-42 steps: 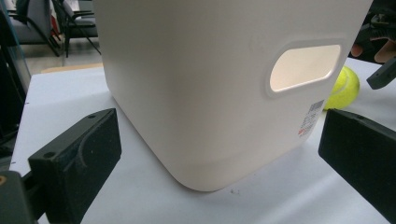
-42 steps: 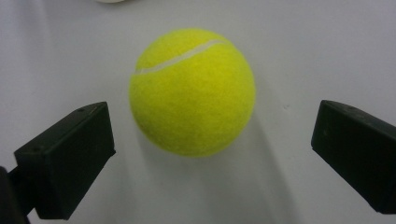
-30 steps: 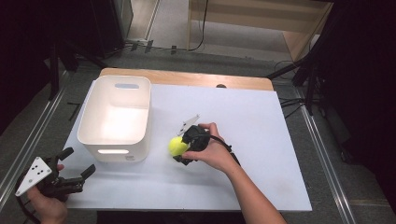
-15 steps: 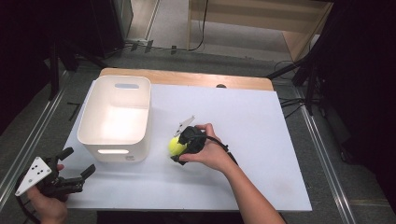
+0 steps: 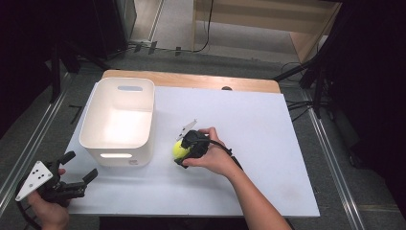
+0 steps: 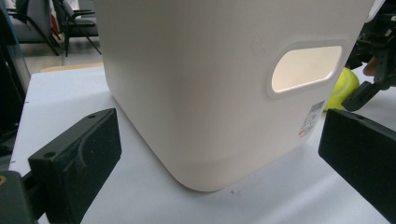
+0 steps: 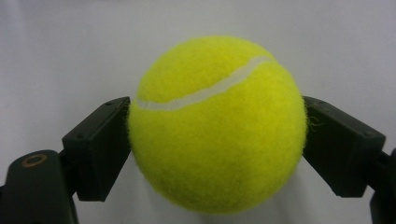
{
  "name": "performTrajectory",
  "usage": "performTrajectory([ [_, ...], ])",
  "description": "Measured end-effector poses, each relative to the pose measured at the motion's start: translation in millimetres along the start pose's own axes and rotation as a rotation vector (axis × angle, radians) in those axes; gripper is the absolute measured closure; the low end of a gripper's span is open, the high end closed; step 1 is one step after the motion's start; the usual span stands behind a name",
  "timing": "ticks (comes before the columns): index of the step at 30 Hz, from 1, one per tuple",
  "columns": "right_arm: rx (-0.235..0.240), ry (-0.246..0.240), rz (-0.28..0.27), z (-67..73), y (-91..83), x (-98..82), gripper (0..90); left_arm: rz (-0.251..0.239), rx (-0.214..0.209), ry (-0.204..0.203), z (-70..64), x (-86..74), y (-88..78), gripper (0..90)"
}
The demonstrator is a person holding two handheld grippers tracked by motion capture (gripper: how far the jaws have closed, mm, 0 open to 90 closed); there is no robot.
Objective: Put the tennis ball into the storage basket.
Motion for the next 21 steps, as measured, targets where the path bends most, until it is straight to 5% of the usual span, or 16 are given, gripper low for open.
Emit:
performTrajectory([
  [8,0.001,0.016,-0.001,1.2,0.4,1.7,23.1,-0.001,0.0,0.0,-0.1,0.0,0.1,0.0],
  [21,0.001,0.01,0.009,-2.1,-1.4,1.8,23.6,-0.001,-0.002,-0.001,-0.1,0.0,0.3,0.0],
])
Point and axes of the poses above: each handheld gripper's, and its own axes: y roughly forward along the jaws, x roughly out of its top, z roughly to its left, the point moved 2 cm from there along y, roughly forward along the jaws, and after that the axes turned 8 degrees about z, right-handed, at the moved point
